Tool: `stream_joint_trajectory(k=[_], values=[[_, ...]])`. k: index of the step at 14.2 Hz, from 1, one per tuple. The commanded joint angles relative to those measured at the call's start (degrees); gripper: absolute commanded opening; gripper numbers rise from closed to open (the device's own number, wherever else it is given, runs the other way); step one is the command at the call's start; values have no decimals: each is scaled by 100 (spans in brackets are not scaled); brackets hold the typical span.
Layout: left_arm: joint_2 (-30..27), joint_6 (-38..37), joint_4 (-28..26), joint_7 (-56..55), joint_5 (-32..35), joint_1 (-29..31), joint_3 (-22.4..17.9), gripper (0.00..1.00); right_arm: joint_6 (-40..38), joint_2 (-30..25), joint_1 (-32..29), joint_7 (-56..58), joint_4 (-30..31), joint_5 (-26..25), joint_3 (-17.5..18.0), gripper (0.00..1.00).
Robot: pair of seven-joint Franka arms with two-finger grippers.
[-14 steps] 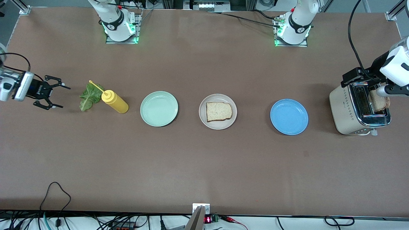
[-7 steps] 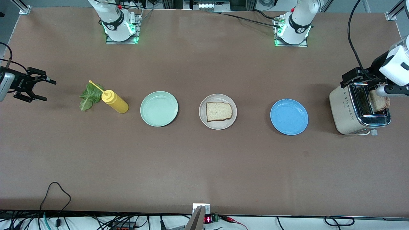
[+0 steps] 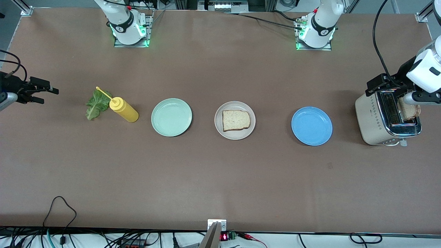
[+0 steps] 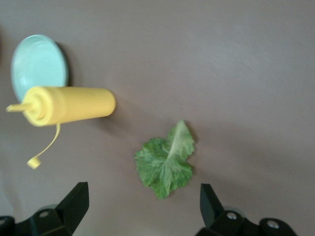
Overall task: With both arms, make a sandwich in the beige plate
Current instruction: 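Open the right gripper and draw it back from the bottle, then lower the right gripper onto the lettuce leaf and grasp it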
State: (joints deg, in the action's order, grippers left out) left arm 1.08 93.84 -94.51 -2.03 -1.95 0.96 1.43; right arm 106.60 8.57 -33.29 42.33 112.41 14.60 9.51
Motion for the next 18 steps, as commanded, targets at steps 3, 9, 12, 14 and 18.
stream_joint_trajectory(k=[3,9,12,14,18], values=[[-99,56,-41,54,10,-61,-73,100,867,48,427,-2014,464,-763,77,100],[-99,56,-41,45,10,-61,-73,100,1591,356,446,-3677,835,-1469,481,100],[-99,56,-41,45,1,-61,-73,100,2002,549,507,-4065,984,-1828,490,100],[-91,64,-41,45,1,-61,-73,100,2547,646,499,-4075,1256,-1961,482,100],[-91,125,-41,45,1,-61,-82,100,2795,848,577,-4653,1310,-1970,499,100]])
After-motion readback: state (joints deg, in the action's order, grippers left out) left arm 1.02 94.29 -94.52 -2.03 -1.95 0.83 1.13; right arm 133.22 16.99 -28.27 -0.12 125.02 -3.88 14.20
